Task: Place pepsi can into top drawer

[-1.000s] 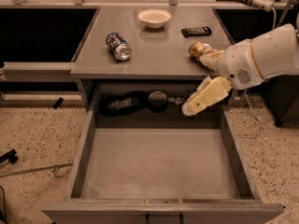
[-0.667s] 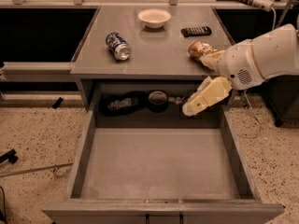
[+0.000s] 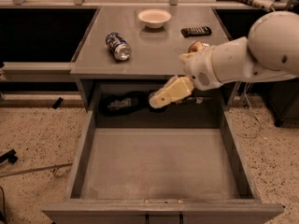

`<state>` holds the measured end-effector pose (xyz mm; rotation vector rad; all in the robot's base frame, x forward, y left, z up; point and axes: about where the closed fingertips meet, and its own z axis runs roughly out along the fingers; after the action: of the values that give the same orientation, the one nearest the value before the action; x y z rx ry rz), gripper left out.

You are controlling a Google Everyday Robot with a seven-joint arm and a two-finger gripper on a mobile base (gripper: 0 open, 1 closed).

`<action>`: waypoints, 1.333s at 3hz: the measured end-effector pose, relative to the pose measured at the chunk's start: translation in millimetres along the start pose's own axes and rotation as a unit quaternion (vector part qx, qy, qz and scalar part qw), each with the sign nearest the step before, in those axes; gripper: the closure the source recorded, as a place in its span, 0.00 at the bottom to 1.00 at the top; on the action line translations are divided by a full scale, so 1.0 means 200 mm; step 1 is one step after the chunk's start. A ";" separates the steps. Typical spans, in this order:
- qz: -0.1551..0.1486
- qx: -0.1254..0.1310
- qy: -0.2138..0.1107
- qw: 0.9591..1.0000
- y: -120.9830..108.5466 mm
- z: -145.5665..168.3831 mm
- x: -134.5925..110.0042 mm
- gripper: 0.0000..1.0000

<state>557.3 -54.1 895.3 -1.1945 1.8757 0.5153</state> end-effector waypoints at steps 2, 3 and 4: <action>0.035 0.073 -0.028 0.996 -0.08 0.19 -0.14 0.00; 0.033 0.073 -0.028 0.996 -0.08 0.19 -0.14 0.00; 0.026 0.084 -0.030 0.996 -0.12 0.26 -0.16 0.00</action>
Offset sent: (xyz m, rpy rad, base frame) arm 0.0178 0.0312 -0.0072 0.0079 -0.0208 -0.0739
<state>606.1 -11.1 894.8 -1.0116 1.8645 0.4083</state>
